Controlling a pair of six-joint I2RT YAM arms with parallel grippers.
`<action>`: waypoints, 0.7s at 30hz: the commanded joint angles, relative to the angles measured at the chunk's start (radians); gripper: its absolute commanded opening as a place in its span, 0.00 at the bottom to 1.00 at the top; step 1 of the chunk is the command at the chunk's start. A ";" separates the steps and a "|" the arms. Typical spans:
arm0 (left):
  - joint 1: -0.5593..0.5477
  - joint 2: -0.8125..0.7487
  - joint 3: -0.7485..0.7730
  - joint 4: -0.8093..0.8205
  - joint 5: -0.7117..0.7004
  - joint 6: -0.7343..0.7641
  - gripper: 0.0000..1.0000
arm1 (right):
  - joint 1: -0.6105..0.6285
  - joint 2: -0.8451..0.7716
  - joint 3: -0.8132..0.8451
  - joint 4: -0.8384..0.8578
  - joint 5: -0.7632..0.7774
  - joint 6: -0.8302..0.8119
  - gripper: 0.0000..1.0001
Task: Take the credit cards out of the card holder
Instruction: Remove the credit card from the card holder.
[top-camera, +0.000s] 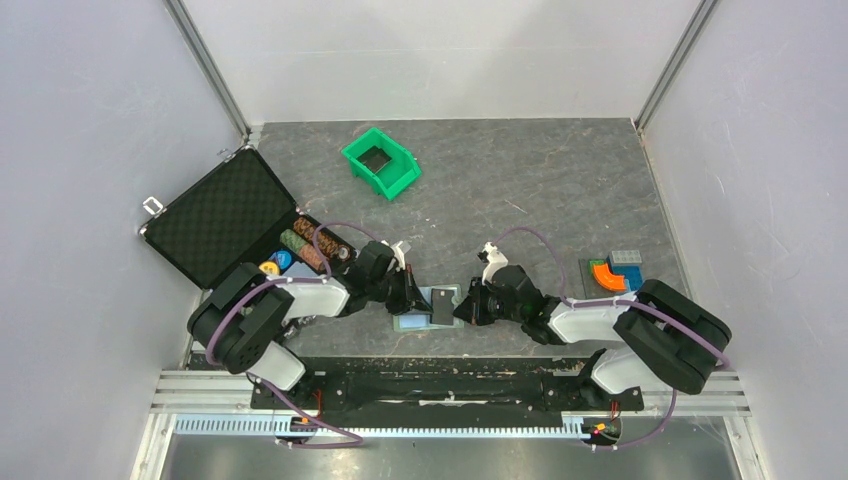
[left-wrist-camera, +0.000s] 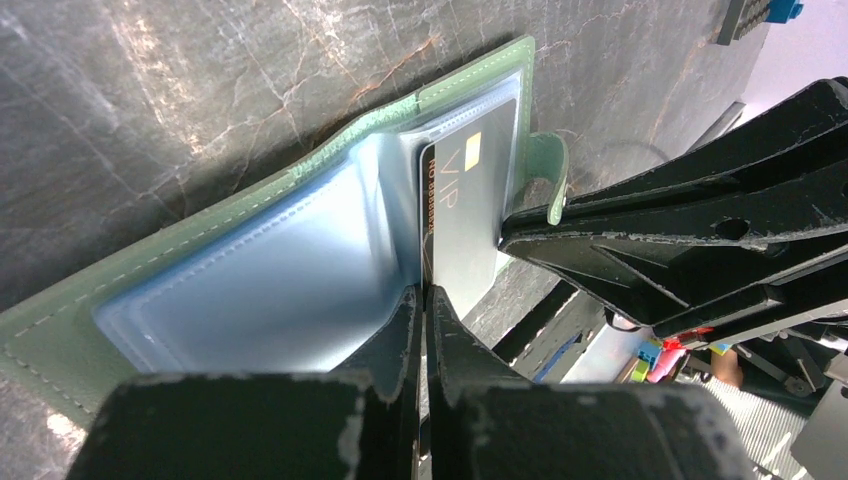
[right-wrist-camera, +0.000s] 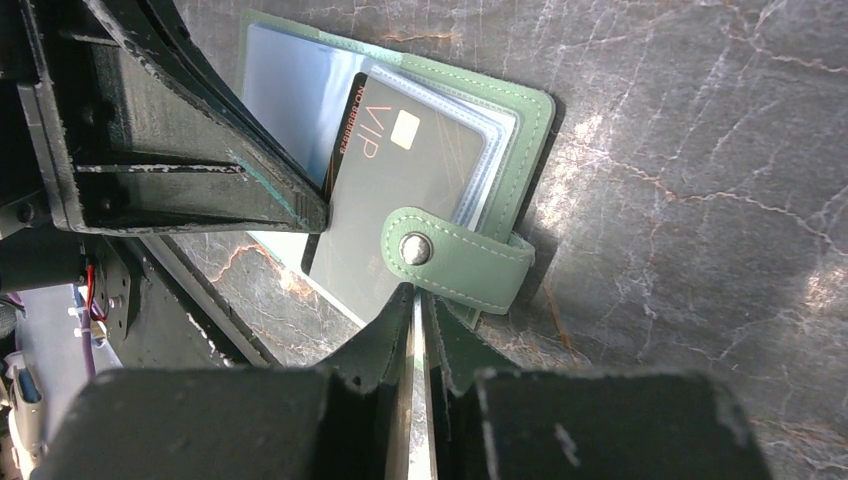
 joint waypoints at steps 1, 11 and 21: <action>-0.011 -0.049 0.045 -0.068 -0.008 -0.022 0.02 | -0.006 -0.012 -0.016 -0.003 0.028 -0.017 0.08; -0.008 -0.111 0.081 -0.208 -0.084 0.032 0.02 | -0.018 -0.018 -0.022 -0.009 0.026 -0.017 0.07; 0.008 -0.136 0.080 -0.194 -0.023 0.040 0.02 | -0.024 -0.033 -0.029 0.002 0.013 -0.020 0.07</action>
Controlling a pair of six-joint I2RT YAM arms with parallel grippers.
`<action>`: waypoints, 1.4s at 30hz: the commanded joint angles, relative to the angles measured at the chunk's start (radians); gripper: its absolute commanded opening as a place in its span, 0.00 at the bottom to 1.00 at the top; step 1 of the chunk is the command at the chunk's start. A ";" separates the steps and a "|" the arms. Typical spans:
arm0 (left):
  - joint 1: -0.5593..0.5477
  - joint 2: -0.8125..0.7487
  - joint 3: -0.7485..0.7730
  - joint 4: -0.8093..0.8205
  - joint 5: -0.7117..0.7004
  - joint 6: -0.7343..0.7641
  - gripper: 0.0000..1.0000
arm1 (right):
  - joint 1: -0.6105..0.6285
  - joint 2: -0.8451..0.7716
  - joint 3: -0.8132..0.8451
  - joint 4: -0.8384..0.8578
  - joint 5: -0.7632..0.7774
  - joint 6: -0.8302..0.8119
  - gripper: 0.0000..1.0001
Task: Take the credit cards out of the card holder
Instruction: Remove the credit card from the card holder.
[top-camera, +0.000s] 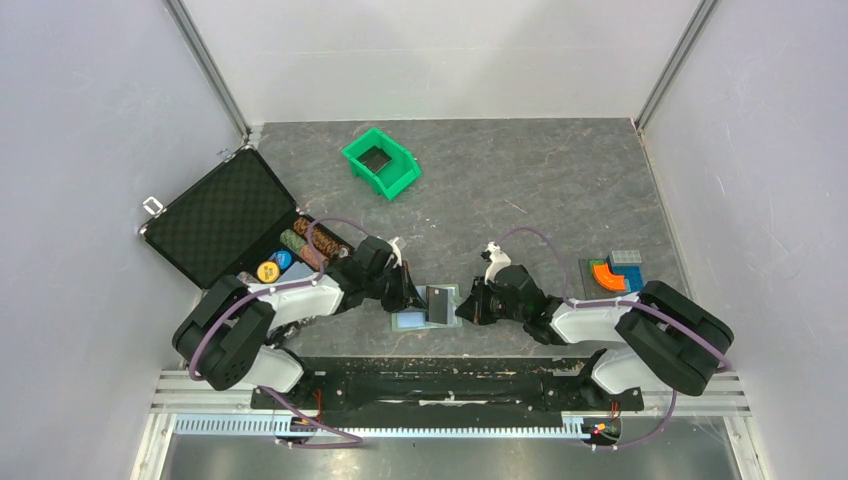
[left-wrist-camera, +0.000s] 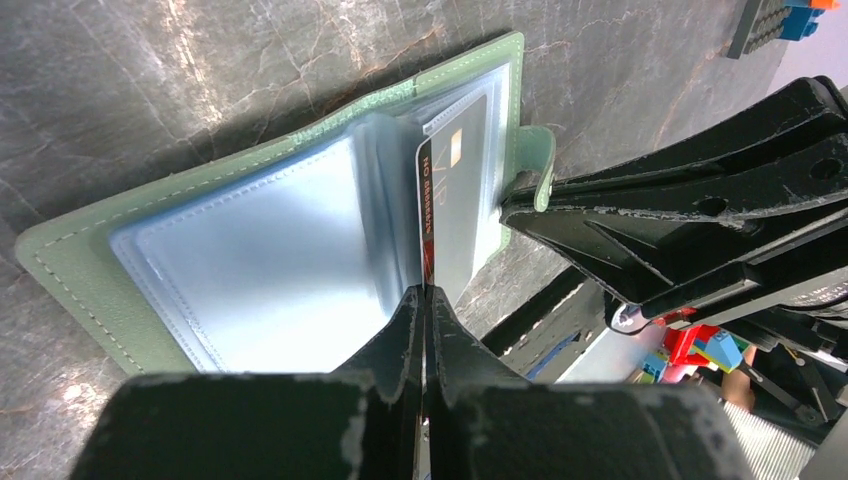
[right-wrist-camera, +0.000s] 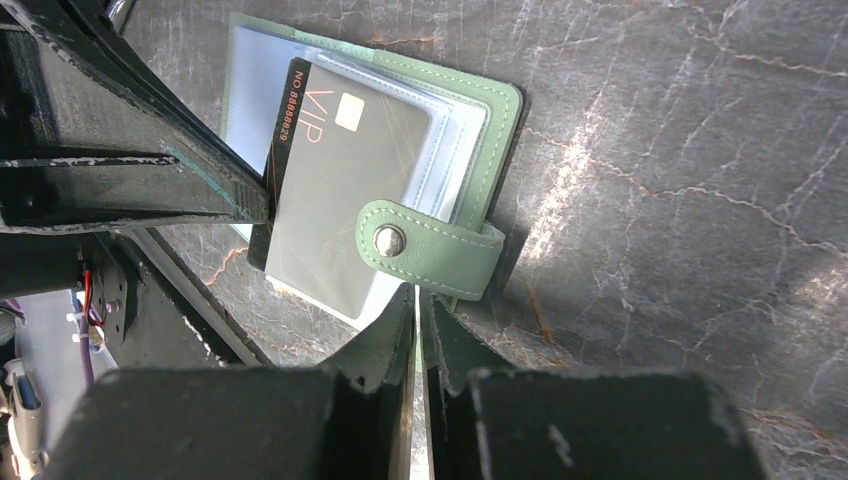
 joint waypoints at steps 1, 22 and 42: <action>0.007 -0.034 0.027 0.022 0.050 0.028 0.02 | -0.003 -0.024 -0.018 0.006 0.005 -0.019 0.07; 0.023 -0.149 0.024 -0.115 -0.051 0.023 0.02 | -0.004 -0.083 -0.005 -0.004 -0.014 -0.031 0.07; 0.007 -0.045 -0.008 0.054 0.048 -0.016 0.02 | 0.004 -0.076 0.047 0.001 -0.020 -0.024 0.05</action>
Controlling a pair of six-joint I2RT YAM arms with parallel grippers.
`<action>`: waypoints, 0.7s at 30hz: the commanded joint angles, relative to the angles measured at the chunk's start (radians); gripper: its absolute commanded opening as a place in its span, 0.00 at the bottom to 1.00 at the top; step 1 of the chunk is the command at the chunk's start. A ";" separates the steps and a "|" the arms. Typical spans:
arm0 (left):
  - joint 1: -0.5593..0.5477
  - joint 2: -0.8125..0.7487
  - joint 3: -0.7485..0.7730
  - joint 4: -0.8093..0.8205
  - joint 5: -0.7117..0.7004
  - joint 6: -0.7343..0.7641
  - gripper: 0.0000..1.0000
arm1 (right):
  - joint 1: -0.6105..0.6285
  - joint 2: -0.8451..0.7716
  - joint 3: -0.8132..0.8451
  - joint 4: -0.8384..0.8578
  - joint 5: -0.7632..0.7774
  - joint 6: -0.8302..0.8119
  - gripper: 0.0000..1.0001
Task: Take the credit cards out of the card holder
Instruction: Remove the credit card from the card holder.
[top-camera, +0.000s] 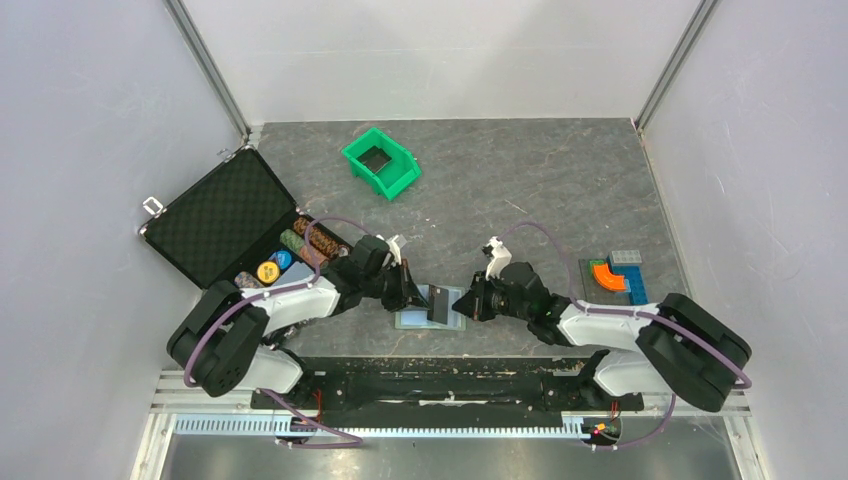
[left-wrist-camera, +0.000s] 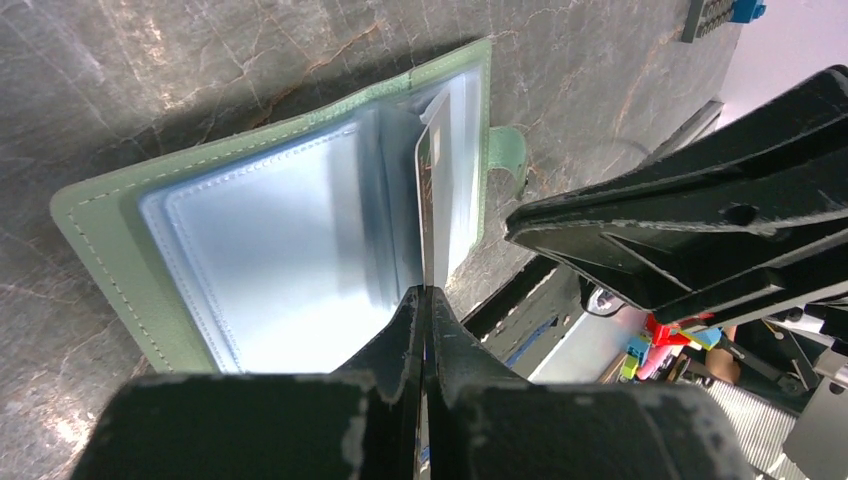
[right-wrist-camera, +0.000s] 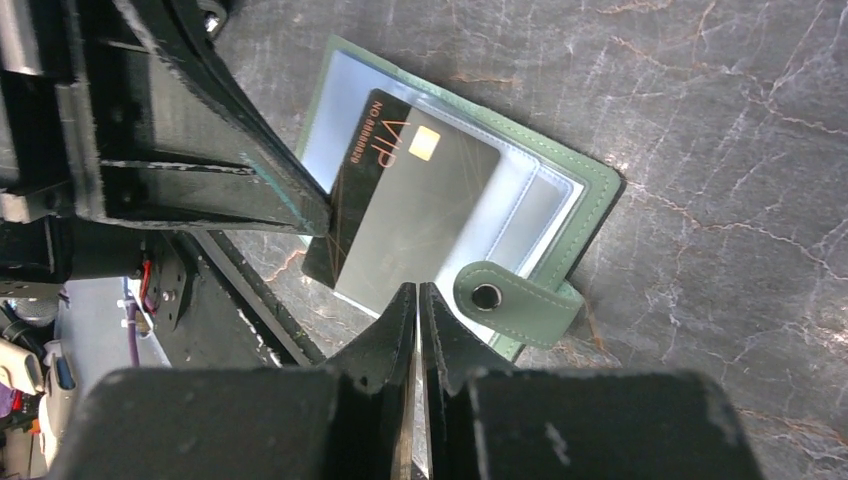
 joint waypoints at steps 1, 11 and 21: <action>-0.003 -0.006 0.006 0.010 -0.019 -0.008 0.02 | 0.004 0.059 0.045 0.023 0.024 -0.010 0.05; 0.002 -0.093 0.036 -0.170 -0.155 0.035 0.02 | 0.002 0.140 0.021 0.013 0.082 -0.005 0.05; 0.024 -0.221 0.049 -0.312 -0.263 0.044 0.02 | -0.005 0.148 0.010 -0.009 0.112 -0.007 0.05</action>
